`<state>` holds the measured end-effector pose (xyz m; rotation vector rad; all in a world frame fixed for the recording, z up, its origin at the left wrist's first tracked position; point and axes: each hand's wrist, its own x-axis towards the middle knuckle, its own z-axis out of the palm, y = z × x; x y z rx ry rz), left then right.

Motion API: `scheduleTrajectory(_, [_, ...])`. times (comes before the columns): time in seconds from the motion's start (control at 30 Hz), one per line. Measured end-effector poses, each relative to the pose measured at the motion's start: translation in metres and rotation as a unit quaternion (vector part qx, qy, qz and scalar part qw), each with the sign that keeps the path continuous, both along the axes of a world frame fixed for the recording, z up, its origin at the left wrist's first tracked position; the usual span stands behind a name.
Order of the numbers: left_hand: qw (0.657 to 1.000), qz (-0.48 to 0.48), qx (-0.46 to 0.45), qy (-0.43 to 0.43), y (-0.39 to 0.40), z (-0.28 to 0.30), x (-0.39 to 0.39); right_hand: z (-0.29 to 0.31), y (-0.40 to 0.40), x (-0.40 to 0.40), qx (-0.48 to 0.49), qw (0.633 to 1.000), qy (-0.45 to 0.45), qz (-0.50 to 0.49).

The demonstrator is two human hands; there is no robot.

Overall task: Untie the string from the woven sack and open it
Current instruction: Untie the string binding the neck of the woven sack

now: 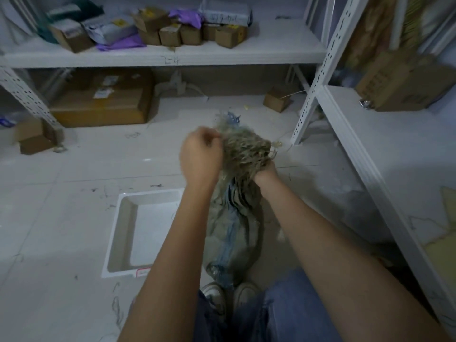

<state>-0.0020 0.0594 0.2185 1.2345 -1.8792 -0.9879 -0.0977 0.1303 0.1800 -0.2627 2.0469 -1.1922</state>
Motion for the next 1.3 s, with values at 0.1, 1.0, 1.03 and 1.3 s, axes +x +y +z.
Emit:
scheduleTrajectory(0.1, [0.992,0.025,0.1,-0.068,-0.009,-0.019,0.029,0.004,-0.003,-0.01,-0.072,0.994,-0.002,-0.084])
scheduleTrajectory(1.0, [0.956,-0.127,0.246,0.094,-0.015,-0.022,-0.007,0.021,0.002,-0.031,-0.12,0.974,0.103,0.16])
scheduleTrajectory(1.03, [0.954,-0.125,0.253,0.104,-0.015,-0.021,-0.007,0.019,0.002,-0.032,-0.103,0.969,0.121,0.188])
scheduleTrajectory(1.3, [0.938,-0.123,0.293,0.139,-0.012,-0.021,-0.016,0.011,0.0,-0.026,-0.095,0.955,0.209,0.186])
